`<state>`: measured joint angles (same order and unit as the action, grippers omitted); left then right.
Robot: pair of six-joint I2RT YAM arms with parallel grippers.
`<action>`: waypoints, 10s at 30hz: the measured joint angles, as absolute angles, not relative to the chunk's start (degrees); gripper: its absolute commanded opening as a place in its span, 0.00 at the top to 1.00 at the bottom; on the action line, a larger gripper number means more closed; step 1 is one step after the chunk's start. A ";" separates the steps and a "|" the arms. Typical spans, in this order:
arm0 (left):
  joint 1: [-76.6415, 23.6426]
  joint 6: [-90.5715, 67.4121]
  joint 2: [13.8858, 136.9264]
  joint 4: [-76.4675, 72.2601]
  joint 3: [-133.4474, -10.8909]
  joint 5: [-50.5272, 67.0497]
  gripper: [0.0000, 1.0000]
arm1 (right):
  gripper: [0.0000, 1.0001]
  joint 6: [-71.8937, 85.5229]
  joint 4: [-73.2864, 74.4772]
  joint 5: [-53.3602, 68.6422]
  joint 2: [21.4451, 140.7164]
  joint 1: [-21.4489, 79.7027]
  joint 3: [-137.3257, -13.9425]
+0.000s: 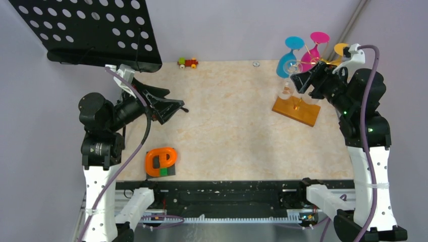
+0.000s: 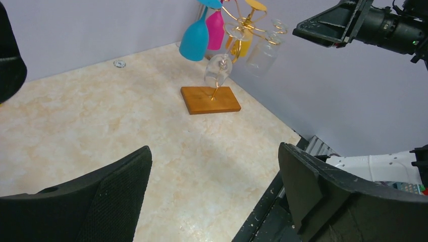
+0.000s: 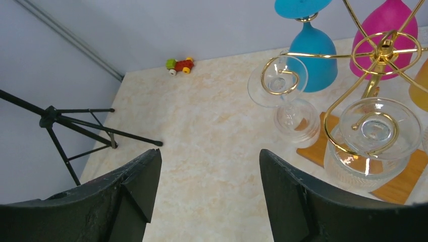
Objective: Take the wine glass off the wine glass rack
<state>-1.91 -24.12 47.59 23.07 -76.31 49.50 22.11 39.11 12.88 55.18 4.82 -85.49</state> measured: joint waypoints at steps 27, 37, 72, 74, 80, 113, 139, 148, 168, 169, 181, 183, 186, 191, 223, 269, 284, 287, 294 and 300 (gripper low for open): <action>-4.67 -21.91 41.78 18.63 -66.98 46.04 0.01 | 0.40 30.74 46.78 -23.24 53.98 4.75 -82.89; -10.09 -18.06 43.05 21.10 -67.44 39.38 0.01 | 0.30 34.09 42.61 -13.63 60.69 -8.49 -82.85; -10.94 -16.05 42.87 24.91 -67.53 34.22 0.01 | 0.81 45.74 24.27 21.26 58.00 -22.74 -67.90; -10.96 -15.88 42.74 24.91 -67.53 34.13 0.01 | 0.84 45.82 23.99 21.04 57.98 -22.79 -67.90; -11.00 -15.46 42.63 24.99 -67.55 33.78 0.01 | 1.00 45.08 23.42 20.60 57.78 -22.79 -67.90; -11.05 -15.05 44.14 28.36 -69.65 30.30 0.01 | 1.00 60.42 19.44 21.87 51.90 -22.79 -62.30; -11.05 -15.05 44.16 28.77 -69.65 29.02 0.01 | 1.00 68.97 8.10 28.42 54.52 -22.79 -57.76; -11.05 -15.05 45.28 28.86 -70.08 29.04 0.01 | 1.00 69.17 4.01 28.10 56.60 -22.79 -57.76; -11.05 -15.07 45.52 29.93 -70.13 28.84 0.01 | 1.00 68.14 6.31 14.13 54.85 -22.79 -57.82; -11.05 -15.07 45.52 30.06 -70.13 28.82 0.01 | 1.00 67.72 7.51 12.75 54.22 -22.79 -57.89; -11.05 -15.14 45.52 30.13 -70.13 28.84 0.01 | 1.00 65.47 17.78 6.66 49.08 -22.79 -61.60; -11.05 -15.53 45.52 30.13 -70.13 28.82 0.02 | 1.00 65.14 19.99 6.83 48.38 -22.79 -62.85; -11.05 -17.02 46.33 30.68 -70.48 29.30 0.06 | 1.00 65.19 22.24 7.81 46.48 -22.79 -63.77; -11.05 -19.64 48.42 30.92 -71.20 30.30 0.06 | 1.00 66.52 26.04 11.46 42.26 -22.76 -63.77; -37.10 -57.30 65.36 -21.93 -55.35 28.51 0.07 | 1.00 102.94 -27.31 28.93 39.22 -2.22 -42.41; -49.10 -88.55 84.77 -62.92 -65.36 31.20 1.00 | 0.62 119.61 -47.94 29.71 36.21 3.62 -31.62; -48.51 -63.16 77.91 -35.05 -70.13 29.15 1.00 | 0.23 95.79 -19.44 30.72 35.46 3.25 -36.91; -49.06 -52.60 74.98 -21.91 -72.23 24.69 1.00 | 0.24 86.39 -8.64 29.98 34.41 3.46 -40.07; -49.30 -33.78 71.77 6.15 -74.98 12.56 1.00 | 0.26 66.81 13.41 21.74 31.29 3.60 -49.04; -49.28 -21.43 76.95 29.21 -83.53 1.56 1.00 | 0.28 57.98 23.73 17.15 28.80 3.60 -52.56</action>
<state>-49.28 -21.43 76.95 29.21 -83.53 1.56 57.98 23.73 17.15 28.80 3.60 -52.56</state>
